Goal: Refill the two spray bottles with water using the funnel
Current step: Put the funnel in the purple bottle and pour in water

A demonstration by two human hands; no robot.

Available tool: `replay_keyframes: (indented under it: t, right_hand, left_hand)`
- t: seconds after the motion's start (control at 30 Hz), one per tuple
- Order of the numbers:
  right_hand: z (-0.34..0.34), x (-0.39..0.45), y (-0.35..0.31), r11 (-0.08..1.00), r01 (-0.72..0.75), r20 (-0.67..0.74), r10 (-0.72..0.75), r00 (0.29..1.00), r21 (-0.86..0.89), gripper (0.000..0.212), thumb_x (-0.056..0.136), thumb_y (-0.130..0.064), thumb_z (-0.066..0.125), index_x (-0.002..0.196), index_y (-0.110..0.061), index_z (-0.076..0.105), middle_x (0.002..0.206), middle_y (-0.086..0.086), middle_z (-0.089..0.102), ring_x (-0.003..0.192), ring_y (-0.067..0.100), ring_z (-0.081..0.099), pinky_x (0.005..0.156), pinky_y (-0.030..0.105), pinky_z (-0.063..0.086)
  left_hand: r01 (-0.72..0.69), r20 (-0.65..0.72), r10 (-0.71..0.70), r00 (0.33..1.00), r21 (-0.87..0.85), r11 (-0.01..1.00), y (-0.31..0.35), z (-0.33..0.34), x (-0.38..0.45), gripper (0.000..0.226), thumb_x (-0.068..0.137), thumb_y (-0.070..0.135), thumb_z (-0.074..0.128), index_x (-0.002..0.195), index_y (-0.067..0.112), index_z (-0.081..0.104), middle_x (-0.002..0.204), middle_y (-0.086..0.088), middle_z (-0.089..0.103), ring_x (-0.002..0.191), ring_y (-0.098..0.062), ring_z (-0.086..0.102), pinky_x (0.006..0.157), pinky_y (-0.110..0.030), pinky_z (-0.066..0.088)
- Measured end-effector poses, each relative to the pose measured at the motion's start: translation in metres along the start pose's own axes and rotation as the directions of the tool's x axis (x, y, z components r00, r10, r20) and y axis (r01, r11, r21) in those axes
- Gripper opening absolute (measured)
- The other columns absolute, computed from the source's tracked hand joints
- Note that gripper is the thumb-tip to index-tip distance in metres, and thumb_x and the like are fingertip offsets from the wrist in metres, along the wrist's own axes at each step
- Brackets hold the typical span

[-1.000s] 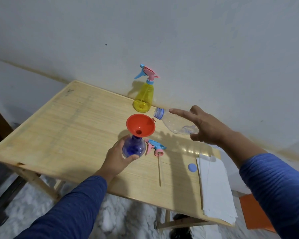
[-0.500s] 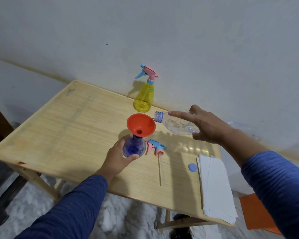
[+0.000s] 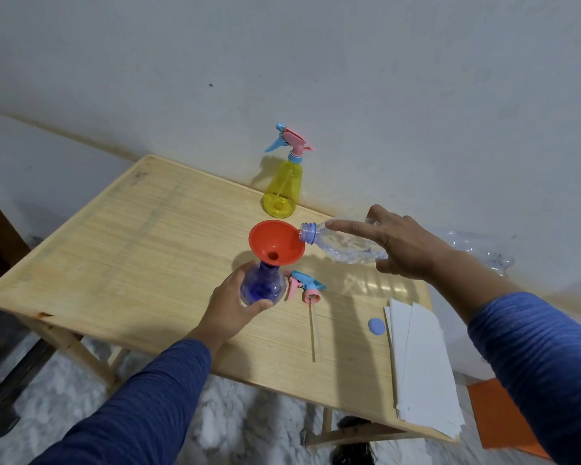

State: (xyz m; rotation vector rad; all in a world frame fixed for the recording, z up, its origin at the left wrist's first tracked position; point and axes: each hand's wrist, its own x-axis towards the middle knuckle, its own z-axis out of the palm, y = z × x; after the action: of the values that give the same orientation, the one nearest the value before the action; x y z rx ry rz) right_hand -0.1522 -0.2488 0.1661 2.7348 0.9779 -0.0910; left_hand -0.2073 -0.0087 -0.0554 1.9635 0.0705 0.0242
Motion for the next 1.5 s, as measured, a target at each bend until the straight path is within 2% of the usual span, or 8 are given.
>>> replay_keyframes:
  t: [0.27, 0.67, 1.07, 1.17, 1.23, 1.33, 1.43, 1.5]
  right_hand:
    - [-0.001, 0.003, 0.0, 1.0, 0.007, -0.012, -0.007, 1.0, -0.024, 0.1, 0.081, -0.009, 0.061, 0.13, -0.065, -0.006, 0.1, -0.004, 0.025, 0.08, 0.02, 0.04, 0.073, 0.03, 0.035]
    - [0.002, 0.005, 0.003, 0.999, 0.018, -0.029, -0.02, 0.999, -0.052, 0.099, 0.081, -0.008, 0.06, 0.134, -0.064, -0.003, 0.112, 0.003, 0.038, 0.086, 0.023, 0.047, 0.081, 0.036, 0.043]
    - [0.007, -0.002, 0.002, 0.999, -0.02, -0.021, 0.021, 1.0, 0.046, 0.099, 0.079, -0.007, 0.063, 0.135, -0.059, 0.0, 0.102, -0.002, 0.029, 0.079, 0.019, 0.04, 0.072, 0.031, 0.039]
    - [0.014, -0.003, 0.002, 0.985, -0.061, -0.056, 0.071, 0.996, 0.162, 0.102, 0.075, -0.005, 0.068, 0.135, -0.06, 0.006, 0.103, -0.003, 0.032, 0.075, 0.015, 0.039, 0.064, 0.024, 0.033]
    - [0.019, -0.005, 0.002, 0.951, -0.073, -0.106, 0.109, 0.988, 0.3, 0.106, 0.072, -0.003, 0.07, 0.132, -0.063, 0.007, 0.099, -0.002, 0.035, 0.075, 0.016, 0.042, 0.062, 0.022, 0.038]
    - [0.027, -0.005, 0.002, 0.86, -0.064, -0.231, 0.206, 0.951, 0.507, 0.106, 0.068, -0.003, 0.074, 0.132, -0.061, 0.013, 0.101, 0.005, 0.043, 0.091, 0.024, 0.053, 0.078, 0.019, 0.047]
    - [0.031, -0.009, 0.004, 0.772, -0.05, -0.331, 0.329, 0.884, 0.633, 0.103, 0.066, -0.002, 0.076, 0.135, -0.053, 0.019, 0.108, 0.009, 0.049, 0.095, 0.015, 0.053, 0.082, 0.0, 0.036]
    - [0.034, -0.011, 0.007, 0.716, -0.06, -0.36, 0.42, 0.833, 0.695, 0.103, 0.066, -0.004, 0.078, 0.137, -0.051, 0.02, 0.111, 0.009, 0.05, 0.095, 0.013, 0.054, 0.082, 0.003, 0.036]
  left_hand:
    - [-0.019, -0.004, 0.019, 1.0, -0.009, 1.0, -0.001, 0.0, 0.001, 0.078, 0.07, 0.035, 0.08, 0.135, 0.034, 0.038, 0.128, 0.015, 0.053, 0.115, -0.007, 0.052, 0.098, -0.03, 0.046]
    - [-0.009, -0.009, 0.009, 1.0, 0.01, 1.0, -0.001, 0.001, 0.001, 0.079, 0.07, 0.034, 0.08, 0.136, 0.033, 0.036, 0.13, 0.012, 0.052, 0.117, -0.009, 0.051, 0.096, -0.028, 0.046]
    - [-0.009, -0.015, 0.01, 1.0, 0.012, 1.0, 0.002, 0.0, -0.001, 0.08, 0.07, 0.033, 0.081, 0.137, 0.031, 0.037, 0.129, 0.013, 0.05, 0.115, -0.008, 0.049, 0.093, -0.024, 0.044]
    - [-0.016, -0.018, 0.017, 1.0, 0.003, 1.0, 0.0, 0.0, 0.0, 0.08, 0.069, 0.034, 0.081, 0.137, 0.029, 0.039, 0.128, 0.011, 0.053, 0.115, -0.009, 0.052, 0.097, -0.028, 0.045]
    - [-0.008, -0.018, 0.008, 1.0, 0.005, 1.0, 0.0, 0.0, 0.0, 0.081, 0.069, 0.035, 0.081, 0.138, 0.029, 0.039, 0.128, 0.011, 0.054, 0.115, -0.009, 0.053, 0.098, -0.03, 0.046]
    - [-0.011, -0.023, 0.012, 1.0, 0.004, 1.0, 0.001, 0.0, 0.0, 0.079, 0.069, 0.033, 0.081, 0.136, 0.029, 0.041, 0.125, 0.012, 0.055, 0.112, -0.007, 0.054, 0.093, -0.023, 0.044]
    - [-0.019, -0.018, 0.02, 1.0, 0.015, 1.0, 0.002, 0.001, 0.0, 0.078, 0.069, 0.032, 0.081, 0.136, 0.029, 0.041, 0.125, 0.011, 0.055, 0.112, -0.009, 0.054, 0.09, -0.021, 0.043]
    - [-0.02, -0.013, 0.02, 1.0, 0.013, 1.0, 0.002, 0.001, 0.0, 0.078, 0.07, 0.031, 0.081, 0.136, 0.028, 0.04, 0.126, 0.01, 0.054, 0.113, -0.01, 0.053, 0.089, -0.021, 0.043]
